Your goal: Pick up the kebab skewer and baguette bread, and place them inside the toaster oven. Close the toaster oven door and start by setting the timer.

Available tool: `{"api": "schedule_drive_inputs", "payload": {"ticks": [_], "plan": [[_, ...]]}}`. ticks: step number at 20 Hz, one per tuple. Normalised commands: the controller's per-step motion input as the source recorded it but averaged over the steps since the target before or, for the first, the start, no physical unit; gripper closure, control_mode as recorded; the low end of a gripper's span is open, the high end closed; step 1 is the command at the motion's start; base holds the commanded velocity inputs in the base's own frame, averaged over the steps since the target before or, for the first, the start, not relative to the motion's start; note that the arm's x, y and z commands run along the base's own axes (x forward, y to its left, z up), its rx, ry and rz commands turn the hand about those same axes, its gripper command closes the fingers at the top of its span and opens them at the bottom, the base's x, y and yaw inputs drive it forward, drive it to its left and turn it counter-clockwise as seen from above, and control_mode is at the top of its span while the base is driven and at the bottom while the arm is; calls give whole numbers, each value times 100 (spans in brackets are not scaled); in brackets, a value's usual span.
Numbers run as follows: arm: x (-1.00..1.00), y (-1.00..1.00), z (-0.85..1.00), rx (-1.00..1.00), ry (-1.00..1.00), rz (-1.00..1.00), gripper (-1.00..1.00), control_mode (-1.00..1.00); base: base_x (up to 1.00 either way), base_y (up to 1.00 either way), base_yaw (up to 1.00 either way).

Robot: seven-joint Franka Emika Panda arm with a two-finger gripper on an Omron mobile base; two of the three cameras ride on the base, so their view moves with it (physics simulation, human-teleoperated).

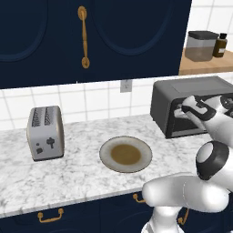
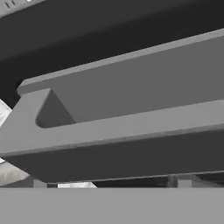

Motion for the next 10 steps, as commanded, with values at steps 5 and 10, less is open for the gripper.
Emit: {"api": "schedule_drive_inputs", "payload": {"ticks": [5, 10], "plan": [[51, 13, -4, -2, 3, 0, -100, -100, 0, 0, 0], [-14, 0, 0, -3, 0, 0, -100, -100, 0, 0, 0]]}}
